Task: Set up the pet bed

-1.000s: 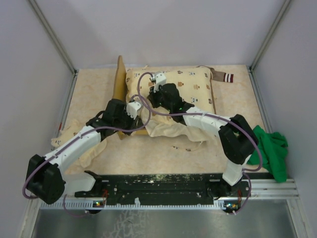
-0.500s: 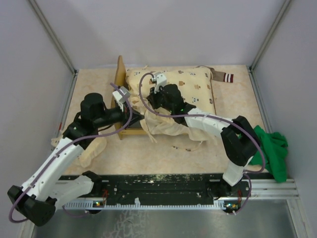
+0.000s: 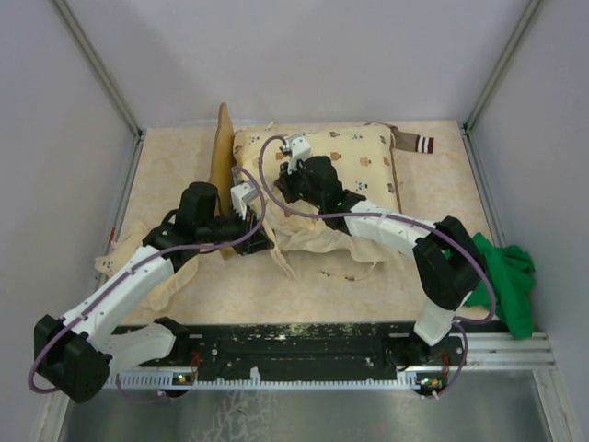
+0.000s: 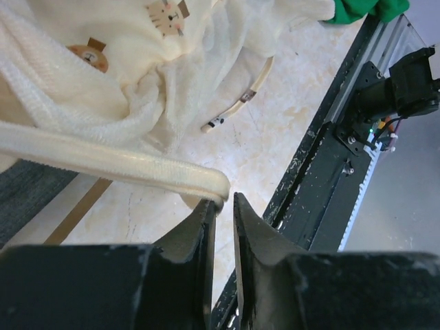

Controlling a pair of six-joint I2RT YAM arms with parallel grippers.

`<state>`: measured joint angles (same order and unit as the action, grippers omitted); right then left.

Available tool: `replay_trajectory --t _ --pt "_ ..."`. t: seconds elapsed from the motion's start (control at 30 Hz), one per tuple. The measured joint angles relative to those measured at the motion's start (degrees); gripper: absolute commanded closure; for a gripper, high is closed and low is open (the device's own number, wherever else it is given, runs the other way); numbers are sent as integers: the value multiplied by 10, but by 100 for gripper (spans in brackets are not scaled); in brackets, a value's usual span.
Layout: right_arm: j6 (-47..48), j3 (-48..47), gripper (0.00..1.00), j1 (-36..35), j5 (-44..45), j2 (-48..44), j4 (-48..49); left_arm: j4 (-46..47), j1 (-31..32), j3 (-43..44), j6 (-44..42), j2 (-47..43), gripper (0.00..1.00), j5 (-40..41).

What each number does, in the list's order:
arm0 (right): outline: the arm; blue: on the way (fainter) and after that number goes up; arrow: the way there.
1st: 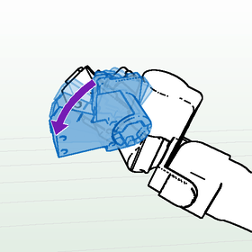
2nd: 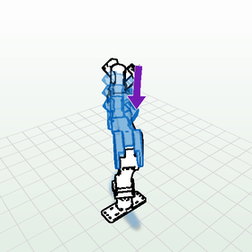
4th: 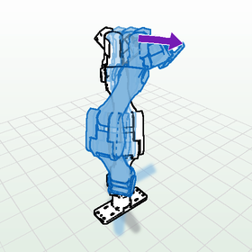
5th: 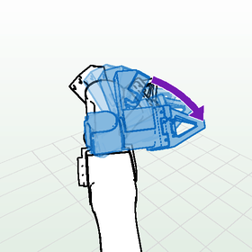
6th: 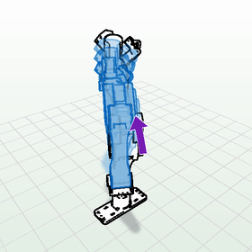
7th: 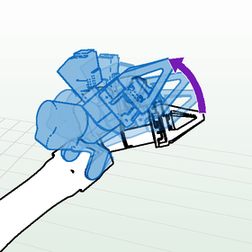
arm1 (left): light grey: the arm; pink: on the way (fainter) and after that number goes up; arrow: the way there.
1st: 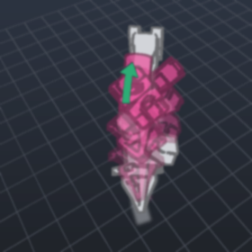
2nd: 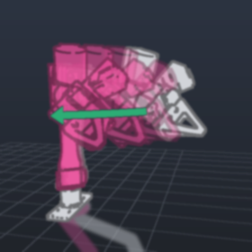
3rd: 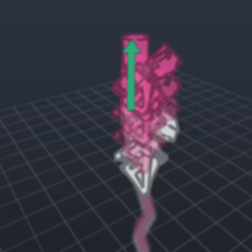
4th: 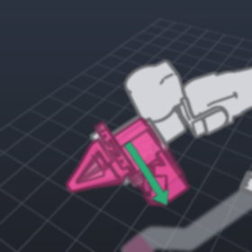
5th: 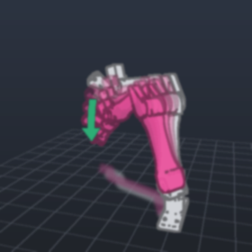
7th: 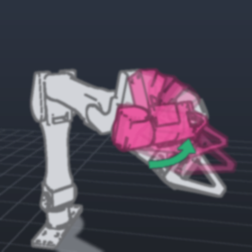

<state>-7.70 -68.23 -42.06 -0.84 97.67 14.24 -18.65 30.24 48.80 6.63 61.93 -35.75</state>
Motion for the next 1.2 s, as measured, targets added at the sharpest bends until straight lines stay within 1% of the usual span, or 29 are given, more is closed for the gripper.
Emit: replay_trajectory --t 0.03,0.07,0.1,0.13,0.17,0.2,0.23,0.27,0.3,0.43,0.47,0.5,0.53,0.57,0.63,0.8,0.93,0.97,1.0,1.07,1.17,1.2 --pt "0 0 100 0 1 0 0 -5 0 0 -3 0 87 3" --pt "0 0 100 0 2 0 -1 -11 0 0 -7 0 96 4" --pt "0 0 100 0 2 0 -1 -14 0 0 -11 -1 100 4" --pt "0 0 100 0 2 0 -1 -15 0 -1 -12 -2 100 4" --pt "0 0 100 0 2 0 -1 -15 0 -3 -18 -5 95 4" --pt "0 0 100 0 2 0 0 -15 0 -6 -20 -8 84 5" --pt "0 0 100 0 2 0 0 -16 0 -9 -22 -11 78 8" --pt "0 0 100 0 2 0 0 -22 0 -10 -24 -12 92 12" --pt "0 0 100 0 2 0 -1 -26 0 -10 -27 -12 100 16" --pt "0 0 100 0 2 0 -2 -45 0 -10 -38 -13 100 21" --pt "0 0 100 0 2 0 -1 -48 0 -10 -40 -14 99 23" --pt "0 0 100 0 2 0 -2 -50 0 -10 -41 -16 95 31" --pt "0 0 100 0 3 0 -2 -53 0 -10 -41 -18 94 43" --pt "0 0 100 0 5 0 -2 -56 0 -9 -41 -21 95 57" --pt "0 0 100 2 7 0 -2 -68 0 -8 -39 -28 100 99" --pt "0 5 100 9 11 0 3 -114 0 25 -39 -32 100 195" --pt "0 20 100 12 13 0 7 -127 0 55 -45 -34 100 244" --pt "0 23 100 12 14 0 8 -130 0 60 -49 -34 98 252" --pt "0 24 100 12 14 0 8 -134 0 65 -53 -34 94 259" --pt "0 26 100 12 15 0 9 -143 0 78 -64 -33 90 263" --pt "0 26 100 13 17 0 10 -149 0 97 -82 -33 96 230" --pt "0 27 100 13 17 0 11 -148 0 101 -89 -34 95 203"
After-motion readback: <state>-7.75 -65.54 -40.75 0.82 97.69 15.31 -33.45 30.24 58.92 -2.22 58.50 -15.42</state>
